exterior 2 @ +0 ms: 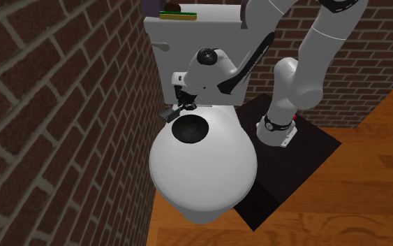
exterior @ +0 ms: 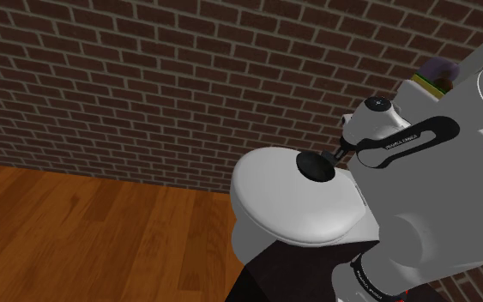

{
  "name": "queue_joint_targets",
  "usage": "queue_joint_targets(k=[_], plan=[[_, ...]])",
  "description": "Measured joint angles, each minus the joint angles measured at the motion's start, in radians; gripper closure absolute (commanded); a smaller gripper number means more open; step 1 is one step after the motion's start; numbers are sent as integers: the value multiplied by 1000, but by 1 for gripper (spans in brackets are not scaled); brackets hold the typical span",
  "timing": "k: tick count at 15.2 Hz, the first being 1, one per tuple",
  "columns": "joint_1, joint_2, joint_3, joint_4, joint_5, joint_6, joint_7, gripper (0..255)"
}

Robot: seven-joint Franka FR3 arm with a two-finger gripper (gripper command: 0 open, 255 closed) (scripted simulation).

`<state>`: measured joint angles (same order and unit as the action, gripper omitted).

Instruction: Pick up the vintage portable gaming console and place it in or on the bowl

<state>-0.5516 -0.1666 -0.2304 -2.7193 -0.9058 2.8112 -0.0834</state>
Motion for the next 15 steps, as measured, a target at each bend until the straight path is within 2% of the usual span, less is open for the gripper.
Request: queue_joint_targets(k=[7,15], plan=[[0,0,0,0,0,0,0,255],[45,-104,-14,3,130,-101,-125,255]])
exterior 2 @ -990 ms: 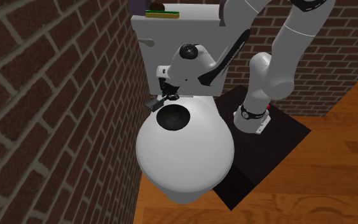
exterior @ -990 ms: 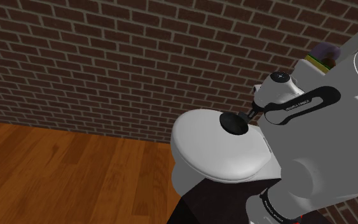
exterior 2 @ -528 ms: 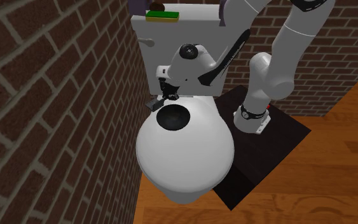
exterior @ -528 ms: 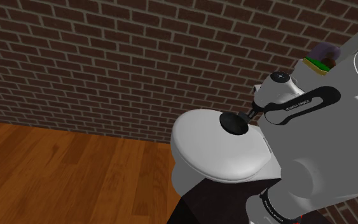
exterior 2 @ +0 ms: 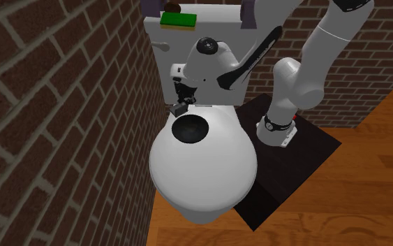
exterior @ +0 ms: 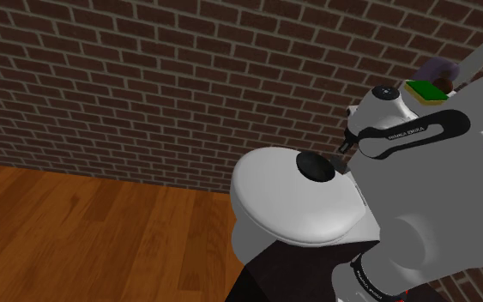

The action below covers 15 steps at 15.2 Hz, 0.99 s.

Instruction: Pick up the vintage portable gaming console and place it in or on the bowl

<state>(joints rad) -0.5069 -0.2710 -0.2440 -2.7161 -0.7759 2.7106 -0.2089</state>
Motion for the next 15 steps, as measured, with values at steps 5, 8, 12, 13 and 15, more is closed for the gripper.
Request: queue_joint_targets(k=[5,8,12,13,15], plan=[[-6,-31,-3,-23,18,-31,12,0],[-27,-49,-2,-66,19,-52,70,0],[-58,12,-7,-67,-32,5,116,0],[-66,28,-7,-67,-50,22,130,0],[-79,69,-9,-55,-79,52,152,0]])
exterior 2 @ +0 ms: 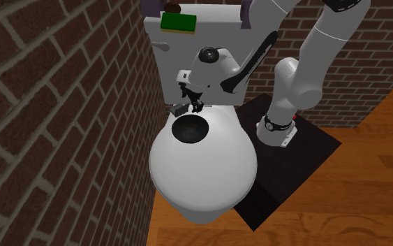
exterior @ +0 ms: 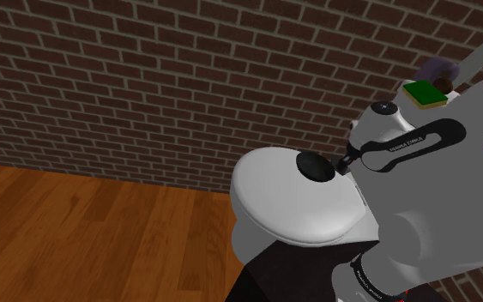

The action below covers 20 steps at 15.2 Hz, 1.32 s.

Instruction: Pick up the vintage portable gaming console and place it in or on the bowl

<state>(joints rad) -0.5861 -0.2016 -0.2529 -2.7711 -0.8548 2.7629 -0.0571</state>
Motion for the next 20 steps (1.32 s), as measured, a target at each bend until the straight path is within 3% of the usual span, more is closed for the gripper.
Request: queue_joint_targets(k=[6,7,16,17,20], plan=[[-5,14,1,2,-14,12,13,0],[-5,14,1,2,-14,12,13,255],[-4,12,1,3,-12,11,12,255],[-4,11,1,3,-12,11,12,0],[-3,-66,-24,-43,13,26,-43,0]])
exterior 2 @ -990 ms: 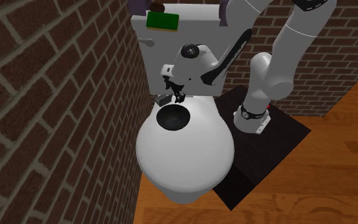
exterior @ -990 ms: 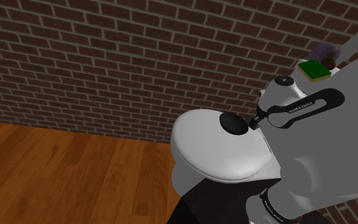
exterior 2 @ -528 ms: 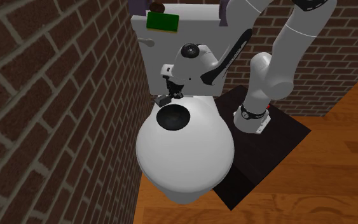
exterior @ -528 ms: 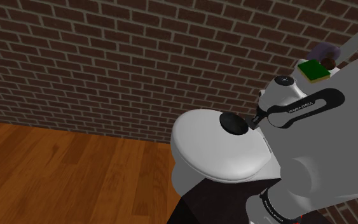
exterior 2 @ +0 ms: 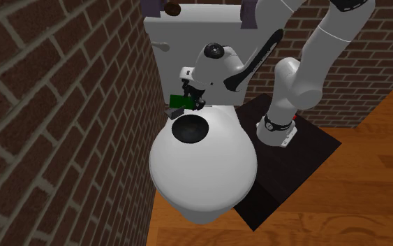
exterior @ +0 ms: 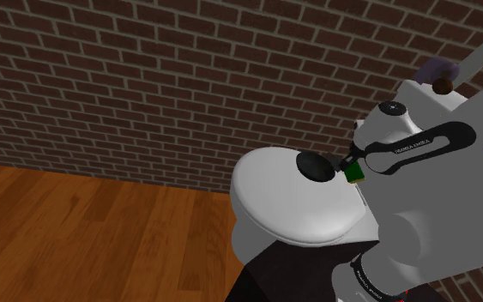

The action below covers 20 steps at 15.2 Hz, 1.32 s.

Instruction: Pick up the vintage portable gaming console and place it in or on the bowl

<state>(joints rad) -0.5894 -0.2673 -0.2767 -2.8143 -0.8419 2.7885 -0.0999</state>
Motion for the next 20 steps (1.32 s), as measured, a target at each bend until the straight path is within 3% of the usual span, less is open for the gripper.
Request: queue_joint_targets(k=[2,4,11,17,18,20], plan=[[11,-139,-49,-72,46,-2,-96,0],[9,-198,-82,-110,49,19,-140,0],[-57,-57,-63,-87,-49,160,-66,0],[-70,-31,-57,-80,-69,182,-48,0],[-70,-31,-57,-80,-69,182,-48,255],[-70,-31,-57,-80,-69,182,-48,255]])
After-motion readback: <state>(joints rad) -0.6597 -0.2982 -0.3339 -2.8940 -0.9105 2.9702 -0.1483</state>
